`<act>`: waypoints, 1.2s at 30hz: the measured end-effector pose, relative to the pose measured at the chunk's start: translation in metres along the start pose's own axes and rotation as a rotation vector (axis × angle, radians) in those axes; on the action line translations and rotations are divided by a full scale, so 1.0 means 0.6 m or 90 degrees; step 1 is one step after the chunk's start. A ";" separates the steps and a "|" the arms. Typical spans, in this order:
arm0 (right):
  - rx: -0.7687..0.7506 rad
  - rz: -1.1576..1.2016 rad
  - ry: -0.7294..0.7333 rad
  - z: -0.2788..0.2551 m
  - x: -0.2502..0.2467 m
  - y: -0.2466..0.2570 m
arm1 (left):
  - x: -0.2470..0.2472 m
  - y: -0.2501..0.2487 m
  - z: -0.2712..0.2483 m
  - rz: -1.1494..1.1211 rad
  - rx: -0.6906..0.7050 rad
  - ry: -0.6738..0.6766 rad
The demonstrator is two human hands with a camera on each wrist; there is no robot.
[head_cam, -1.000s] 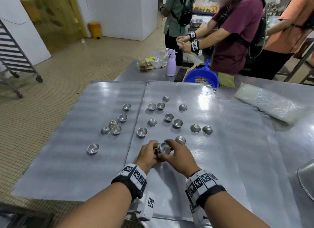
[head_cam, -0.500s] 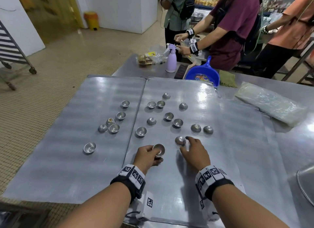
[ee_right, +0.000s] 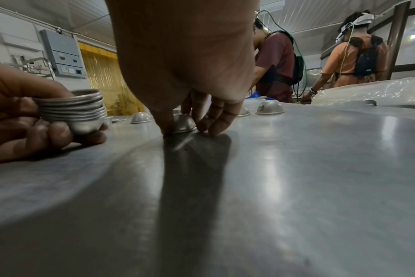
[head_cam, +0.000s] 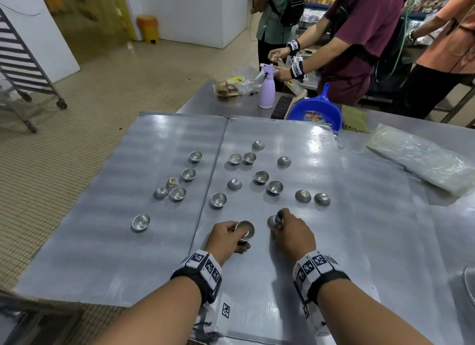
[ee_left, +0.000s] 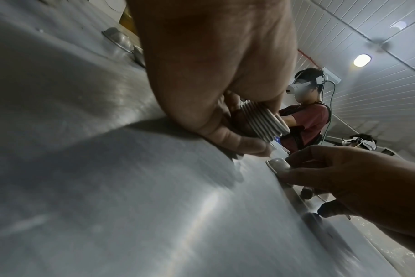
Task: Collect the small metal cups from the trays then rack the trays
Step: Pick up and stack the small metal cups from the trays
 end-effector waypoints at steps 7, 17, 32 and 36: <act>-0.076 0.055 0.029 -0.032 0.010 0.021 | -0.001 -0.002 -0.004 0.000 0.012 -0.003; -0.078 0.150 -0.046 -0.062 -0.004 0.007 | -0.002 -0.005 -0.009 -0.004 0.033 -0.006; -0.063 0.126 -0.011 -0.078 0.004 -0.014 | -0.003 -0.007 -0.011 0.007 0.054 -0.011; -0.048 0.125 -0.030 -0.080 0.003 -0.025 | -0.001 -0.008 -0.013 0.010 0.055 -0.015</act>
Point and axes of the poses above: each hand's wrist, its own z-axis towards the middle knuckle, its own x-axis out of the palm, y = z × x, the point moved 10 cm from there along z, towards the middle knuckle, and after that the axes turned 5 degrees about -y, right-handed, at the moved point
